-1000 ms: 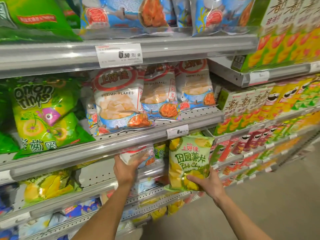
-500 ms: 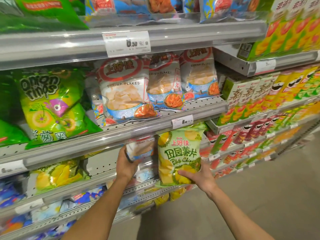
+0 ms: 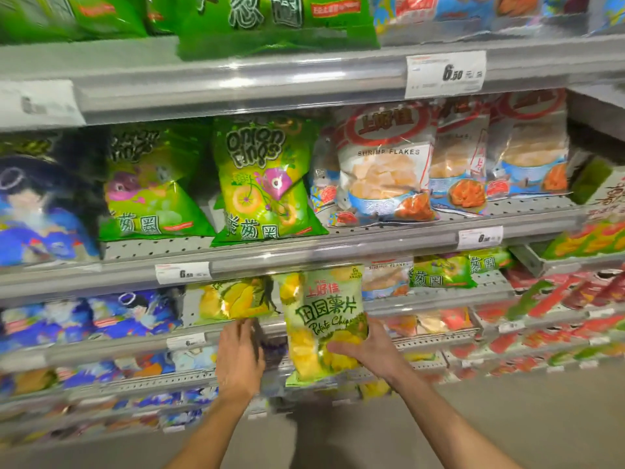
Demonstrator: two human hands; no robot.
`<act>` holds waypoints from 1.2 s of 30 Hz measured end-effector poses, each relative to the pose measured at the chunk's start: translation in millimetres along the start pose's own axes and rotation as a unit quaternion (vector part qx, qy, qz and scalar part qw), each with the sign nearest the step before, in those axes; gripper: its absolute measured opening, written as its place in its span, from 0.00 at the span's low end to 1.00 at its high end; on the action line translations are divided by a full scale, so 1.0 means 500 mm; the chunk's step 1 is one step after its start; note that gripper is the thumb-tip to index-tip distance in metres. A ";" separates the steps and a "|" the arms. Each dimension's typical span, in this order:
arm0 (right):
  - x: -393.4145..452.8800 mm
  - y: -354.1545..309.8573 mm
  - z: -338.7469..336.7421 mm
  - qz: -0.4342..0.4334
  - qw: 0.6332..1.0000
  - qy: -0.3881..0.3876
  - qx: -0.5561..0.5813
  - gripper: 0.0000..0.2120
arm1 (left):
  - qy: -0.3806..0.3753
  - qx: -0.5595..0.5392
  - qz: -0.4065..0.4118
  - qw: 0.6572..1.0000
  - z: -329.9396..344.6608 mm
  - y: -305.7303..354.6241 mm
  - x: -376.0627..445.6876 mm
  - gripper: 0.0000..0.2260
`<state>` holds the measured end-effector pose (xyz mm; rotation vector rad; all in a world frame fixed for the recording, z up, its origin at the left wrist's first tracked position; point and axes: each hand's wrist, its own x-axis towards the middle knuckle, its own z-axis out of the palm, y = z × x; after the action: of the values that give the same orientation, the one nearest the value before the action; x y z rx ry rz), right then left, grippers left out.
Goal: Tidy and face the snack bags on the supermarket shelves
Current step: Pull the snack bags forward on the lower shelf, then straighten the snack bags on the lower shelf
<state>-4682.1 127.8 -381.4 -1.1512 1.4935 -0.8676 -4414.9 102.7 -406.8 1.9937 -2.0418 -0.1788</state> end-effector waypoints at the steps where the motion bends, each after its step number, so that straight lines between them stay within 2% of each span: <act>1: 0.015 -0.013 0.018 -0.003 1.000 0.002 0.003 0.27 | -0.022 0.027 0.010 0.999 -0.004 -0.016 0.001 0.29; 5: 0.081 -0.065 0.059 -0.014 0.999 0.043 0.010 0.28 | -0.053 0.096 0.054 0.992 -0.003 -0.053 0.011 0.33; 9: 0.141 -0.092 0.065 -0.029 0.995 0.100 -0.005 0.25 | -0.084 0.150 0.065 0.983 0.012 -0.070 0.021 0.36; 18: 0.201 -0.100 0.079 -0.033 0.987 0.157 0.008 0.22 | -0.084 0.099 0.054 0.990 0.027 -0.077 0.016 0.38; 20: 0.210 -0.090 0.089 -0.031 0.989 0.143 0.013 0.23 | -0.087 0.089 0.054 0.991 0.025 -0.078 0.016 0.39; 24: 0.222 -0.070 0.098 -0.005 0.996 0.094 0.012 0.33 | -0.083 0.066 0.061 0.992 0.023 -0.081 0.015 0.41; 36: 0.231 -0.059 0.074 -0.019 0.998 0.018 -0.059 0.30 | -0.097 0.063 0.047 0.992 0.021 -0.073 0.014 0.41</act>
<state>-4642.8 10.3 -395.4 -1.2582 1.5742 -0.8391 -4383.1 93.1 -426.3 2.0180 -2.3147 -0.2376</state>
